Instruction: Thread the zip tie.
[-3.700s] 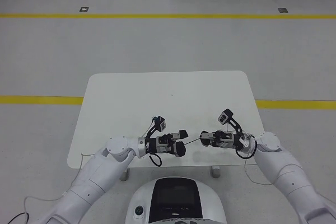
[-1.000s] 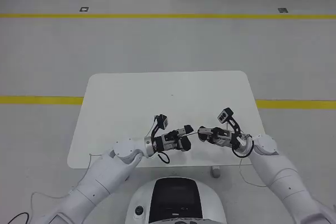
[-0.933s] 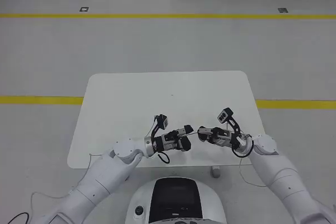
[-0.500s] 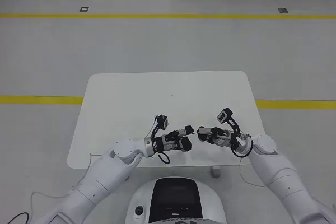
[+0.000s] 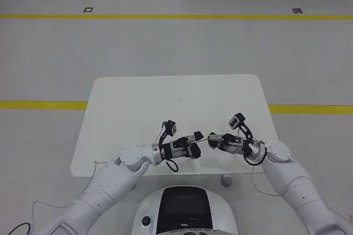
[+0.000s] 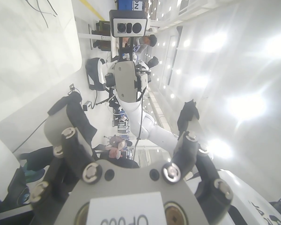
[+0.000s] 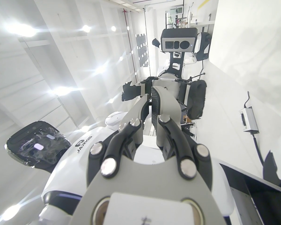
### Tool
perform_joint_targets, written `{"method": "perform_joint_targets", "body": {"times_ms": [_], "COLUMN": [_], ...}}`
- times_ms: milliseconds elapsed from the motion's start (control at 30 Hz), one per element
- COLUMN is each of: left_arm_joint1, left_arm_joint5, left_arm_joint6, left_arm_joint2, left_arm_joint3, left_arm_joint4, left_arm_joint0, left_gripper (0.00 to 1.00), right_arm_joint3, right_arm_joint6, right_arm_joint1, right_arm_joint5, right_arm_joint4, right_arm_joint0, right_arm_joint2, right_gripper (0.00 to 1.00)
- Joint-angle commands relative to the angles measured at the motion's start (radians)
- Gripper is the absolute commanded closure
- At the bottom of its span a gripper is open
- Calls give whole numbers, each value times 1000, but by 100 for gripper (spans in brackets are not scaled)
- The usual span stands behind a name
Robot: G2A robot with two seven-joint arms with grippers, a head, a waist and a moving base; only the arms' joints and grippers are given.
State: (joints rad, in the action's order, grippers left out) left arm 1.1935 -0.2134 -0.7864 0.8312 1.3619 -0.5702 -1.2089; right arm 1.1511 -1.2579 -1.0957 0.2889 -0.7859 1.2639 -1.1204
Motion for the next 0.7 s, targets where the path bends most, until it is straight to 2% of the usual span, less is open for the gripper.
{"method": "perform_joint_targets", "body": {"times_ms": [0,667], "left_arm_joint1": [0,0], "left_arm_joint5": [0,-1], "left_arm_joint6": [1,-1], "left_arm_joint2": [0,-4], "left_arm_joint3": [0,-4], "left_arm_joint4": [-1,-8], "left_arm_joint0": [0,6], "left_gripper": [4,0], "right_arm_joint3": [0,-8], "right_arm_joint6": [-1,-4], "right_arm_joint1": [0,-7], "right_arm_joint5": [0,-11], "right_arm_joint4": [0,12], "right_arm_joint0": [0,-4], "right_arm_joint2": [-2,-9], "right_gripper": [100,100]}}
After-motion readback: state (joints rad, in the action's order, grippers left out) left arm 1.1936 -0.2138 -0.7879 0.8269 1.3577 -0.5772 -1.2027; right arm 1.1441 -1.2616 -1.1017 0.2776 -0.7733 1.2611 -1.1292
